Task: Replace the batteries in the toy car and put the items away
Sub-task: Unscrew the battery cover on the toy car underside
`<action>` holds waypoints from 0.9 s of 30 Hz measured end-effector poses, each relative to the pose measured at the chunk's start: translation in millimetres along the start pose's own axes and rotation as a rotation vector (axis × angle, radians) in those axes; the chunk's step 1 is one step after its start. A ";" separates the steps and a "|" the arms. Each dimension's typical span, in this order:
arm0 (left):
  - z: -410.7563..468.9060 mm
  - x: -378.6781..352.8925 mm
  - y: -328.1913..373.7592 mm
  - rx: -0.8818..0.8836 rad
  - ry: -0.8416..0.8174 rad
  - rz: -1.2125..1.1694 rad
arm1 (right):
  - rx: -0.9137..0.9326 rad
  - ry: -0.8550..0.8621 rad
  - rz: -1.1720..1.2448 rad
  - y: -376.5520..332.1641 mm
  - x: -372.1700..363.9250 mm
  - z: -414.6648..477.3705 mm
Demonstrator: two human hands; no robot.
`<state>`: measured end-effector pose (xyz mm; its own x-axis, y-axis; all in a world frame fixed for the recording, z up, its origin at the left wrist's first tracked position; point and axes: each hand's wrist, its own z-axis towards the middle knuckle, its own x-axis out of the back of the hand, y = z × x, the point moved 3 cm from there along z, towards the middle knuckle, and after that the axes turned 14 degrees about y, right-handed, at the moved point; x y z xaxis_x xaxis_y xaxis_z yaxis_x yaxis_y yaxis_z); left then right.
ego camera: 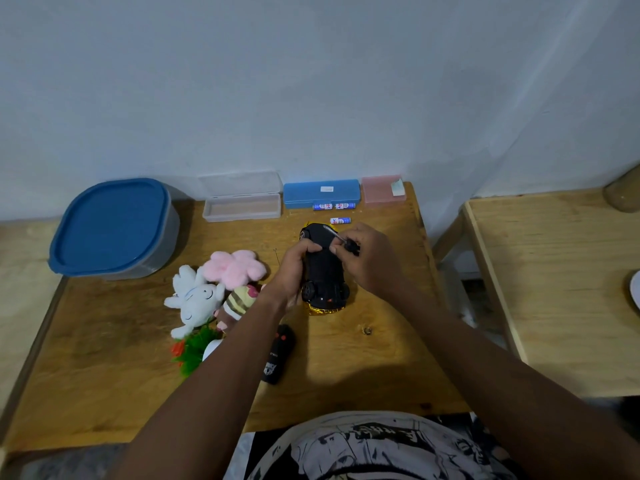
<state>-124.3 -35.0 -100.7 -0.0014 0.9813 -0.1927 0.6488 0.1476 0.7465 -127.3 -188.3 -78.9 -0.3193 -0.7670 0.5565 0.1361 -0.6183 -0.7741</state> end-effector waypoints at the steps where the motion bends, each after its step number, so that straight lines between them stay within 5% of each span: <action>1: 1.8 2.1 -1.1 -0.007 0.032 0.008 | -0.031 0.016 0.012 2.6 -0.2 -0.8; 9: 15.3 20.8 -14.1 0.053 0.206 0.012 | -0.410 -0.080 -0.297 70.3 -4.6 -37.3; 27: 6.8 27.2 -32.7 0.104 0.073 -0.187 | -0.381 0.046 -0.353 85.5 -5.7 -60.4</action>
<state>-140.4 -14.0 -134.7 -0.1814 0.9449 -0.2723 0.7070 0.3178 0.6317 -170.5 -226.5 -166.5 -0.3262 -0.5091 0.7965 -0.3358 -0.7252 -0.6011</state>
